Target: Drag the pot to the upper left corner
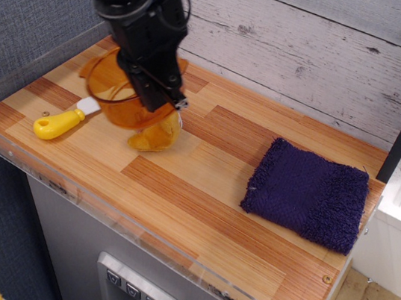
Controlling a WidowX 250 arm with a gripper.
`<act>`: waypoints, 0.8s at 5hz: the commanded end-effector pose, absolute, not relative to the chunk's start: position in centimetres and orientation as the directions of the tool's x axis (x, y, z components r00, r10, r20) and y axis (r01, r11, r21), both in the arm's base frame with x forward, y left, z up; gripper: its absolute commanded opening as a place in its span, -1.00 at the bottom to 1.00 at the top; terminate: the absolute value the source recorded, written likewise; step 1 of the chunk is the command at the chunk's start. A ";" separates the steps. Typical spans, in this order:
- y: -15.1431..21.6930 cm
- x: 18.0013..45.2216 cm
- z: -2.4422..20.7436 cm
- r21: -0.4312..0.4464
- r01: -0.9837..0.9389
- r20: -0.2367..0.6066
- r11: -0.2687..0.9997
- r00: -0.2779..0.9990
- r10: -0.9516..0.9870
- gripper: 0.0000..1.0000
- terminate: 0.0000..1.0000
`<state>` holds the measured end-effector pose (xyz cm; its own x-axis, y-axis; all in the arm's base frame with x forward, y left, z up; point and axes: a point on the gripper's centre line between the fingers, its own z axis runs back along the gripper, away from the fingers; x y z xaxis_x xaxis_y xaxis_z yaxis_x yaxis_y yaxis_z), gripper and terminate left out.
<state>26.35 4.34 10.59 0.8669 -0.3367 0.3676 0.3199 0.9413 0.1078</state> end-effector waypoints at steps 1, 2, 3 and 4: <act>4.4 30.4 11.8 0.116 0.341 0.458 0.933 0.815 -0.355 -1.00 -1.00; 4.2 33.1 12.9 0.137 0.355 0.512 0.925 0.774 -0.373 -1.00 -1.00; 4.3 34.4 12.4 0.125 0.351 0.523 0.928 0.772 -0.362 -1.00 -1.00; 4.3 34.6 10.6 0.110 0.350 0.503 0.930 0.787 -0.356 -1.00 -1.00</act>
